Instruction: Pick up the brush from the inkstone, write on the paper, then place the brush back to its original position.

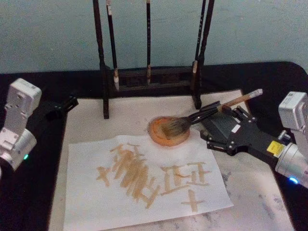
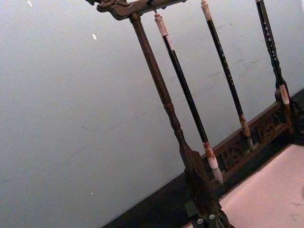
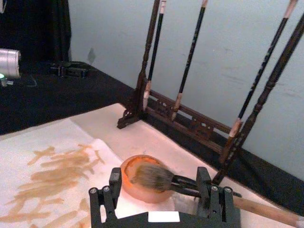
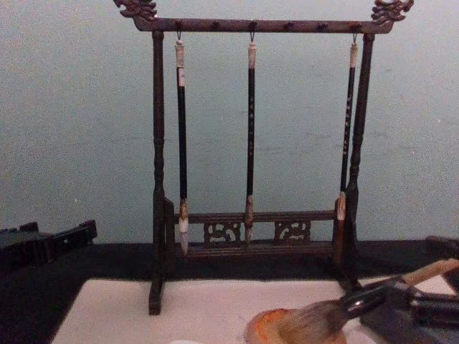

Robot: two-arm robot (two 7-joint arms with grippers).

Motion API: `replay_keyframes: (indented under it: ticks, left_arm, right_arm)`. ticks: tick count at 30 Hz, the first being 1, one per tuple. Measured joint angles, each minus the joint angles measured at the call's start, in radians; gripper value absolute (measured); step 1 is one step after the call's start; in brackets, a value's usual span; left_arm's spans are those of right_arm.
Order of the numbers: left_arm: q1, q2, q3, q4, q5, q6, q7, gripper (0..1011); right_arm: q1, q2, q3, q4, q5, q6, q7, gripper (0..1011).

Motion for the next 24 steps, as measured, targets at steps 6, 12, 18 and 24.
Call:
replay_keyframes:
  ticks: [6,12,18,24]
  left_arm:
    - [0.000,0.000,0.000,0.000,0.000,0.000,0.000,1002]
    - [0.000,0.000,0.000,0.000,0.000,0.000,0.000,1002]
    - [0.000,0.000,0.000,0.000,0.000,0.000,0.000,1002]
    - [0.000,0.000,0.000,0.000,0.000,0.000,0.000,1002]
  right_arm:
    - [-0.010,-0.015,-0.006,0.001,-0.025,0.000,0.013,1008]
    - [-0.025,-0.026,-0.007,-0.002,-0.032,-0.002,0.034,1008]
    - [-0.045,-0.035,0.006,-0.013,-0.027,-0.003,0.053,1008]
    - [-0.046,-0.035,0.007,-0.014,-0.025,-0.004,0.054,1008]
